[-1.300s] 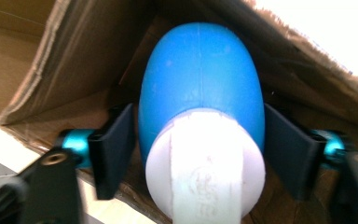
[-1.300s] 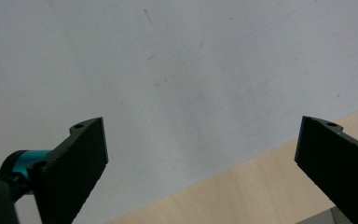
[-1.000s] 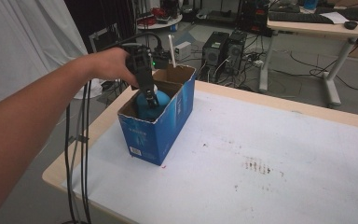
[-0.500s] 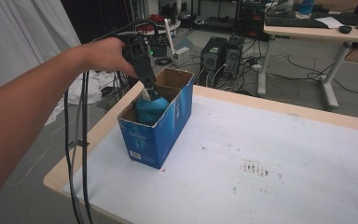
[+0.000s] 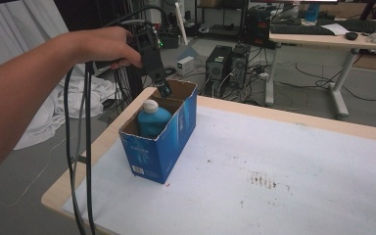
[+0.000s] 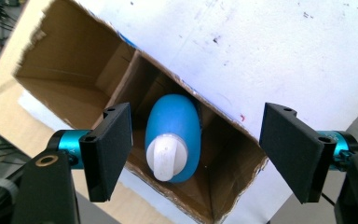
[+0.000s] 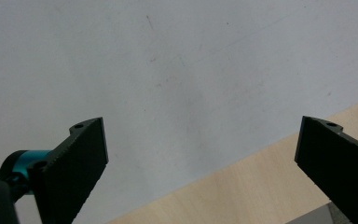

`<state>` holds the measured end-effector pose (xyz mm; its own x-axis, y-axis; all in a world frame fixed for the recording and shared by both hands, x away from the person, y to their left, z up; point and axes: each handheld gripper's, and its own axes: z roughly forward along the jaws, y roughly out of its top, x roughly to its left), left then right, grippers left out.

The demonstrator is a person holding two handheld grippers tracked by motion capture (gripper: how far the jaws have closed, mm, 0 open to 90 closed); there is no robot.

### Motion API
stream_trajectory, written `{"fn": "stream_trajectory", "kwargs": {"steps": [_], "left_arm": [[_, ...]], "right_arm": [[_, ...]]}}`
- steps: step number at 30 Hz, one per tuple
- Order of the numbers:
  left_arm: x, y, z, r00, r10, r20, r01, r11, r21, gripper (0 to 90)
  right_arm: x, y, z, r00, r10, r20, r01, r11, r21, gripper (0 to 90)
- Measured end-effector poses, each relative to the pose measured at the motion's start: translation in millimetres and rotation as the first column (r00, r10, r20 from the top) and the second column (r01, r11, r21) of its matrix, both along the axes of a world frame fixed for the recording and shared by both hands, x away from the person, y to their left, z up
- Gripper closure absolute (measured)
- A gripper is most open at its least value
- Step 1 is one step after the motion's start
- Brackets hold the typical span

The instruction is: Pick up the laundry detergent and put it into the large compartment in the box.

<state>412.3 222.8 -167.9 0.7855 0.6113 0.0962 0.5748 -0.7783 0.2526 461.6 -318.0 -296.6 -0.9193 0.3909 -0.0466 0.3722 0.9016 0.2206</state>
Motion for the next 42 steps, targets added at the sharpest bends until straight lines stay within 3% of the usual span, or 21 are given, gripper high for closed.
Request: {"fn": "stream_trajectory", "kwargs": {"steps": [6,14,16,22,25,30,34,42], "left_arm": [[-0.2,-11.2,5.4,0.9989,-0.044,-0.018,0.043,0.9987,-0.027,25.6],[3.4,-25.9,11.5,0.9996,-0.024,-0.013,0.023,0.9966,-0.079,25.3],[3.8,-30.5,12.4,0.9994,-0.033,-0.007,0.032,0.9970,-0.071,14.7],[3.9,-50.1,14.3,0.9965,-0.082,0.015,0.083,0.9940,-0.071,14.6],[4.7,-56.1,13.5,0.9953,-0.097,0.011,0.097,0.9930,-0.068,6.7],[5.8,-72.7,14.7,0.9909,-0.134,0.009,0.134,0.9884,-0.071,6.6],[7.1,-84.2,14.7,0.9882,-0.153,0.010,0.153,0.9849,-0.080,1.5],[11.1,-108.9,9.2,0.9813,-0.190,0.032,0.191,0.9796,-0.061,1.6]], "right_arm": [[-0.5,0.7,0.3,1.0000,0.006,0.002,-0.006,1.000,0.002,1.6],[-1.0,-0.1,1.1,1.0000,0.002,0.004,-0.002,1.000,0.003,1.6],[-1.1,-0.4,1.4,1.0000,0.004,0.007,-0.004,1.000,0.007,1.6],[-2.4,-0.1,2.4,0.9999,0.002,0.012,-0.002,1.000,0.010,1.6],[-3.0,0.1,2.9,0.9999,0.001,0.013,-0.001,1.000,0.008,1.6],[-4.0,-0.2,4.1,0.9999,0.005,0.015,-0.005,1.000,0.012,1.6],[-4.8,-0.2,4.6,0.9998,0.004,0.018,-0.004,1.000,0.014,1.6],[-5.7,1.4,5.1,0.9995,0.017,0.025,-0.018,1.000,0.019,1.6]]}}
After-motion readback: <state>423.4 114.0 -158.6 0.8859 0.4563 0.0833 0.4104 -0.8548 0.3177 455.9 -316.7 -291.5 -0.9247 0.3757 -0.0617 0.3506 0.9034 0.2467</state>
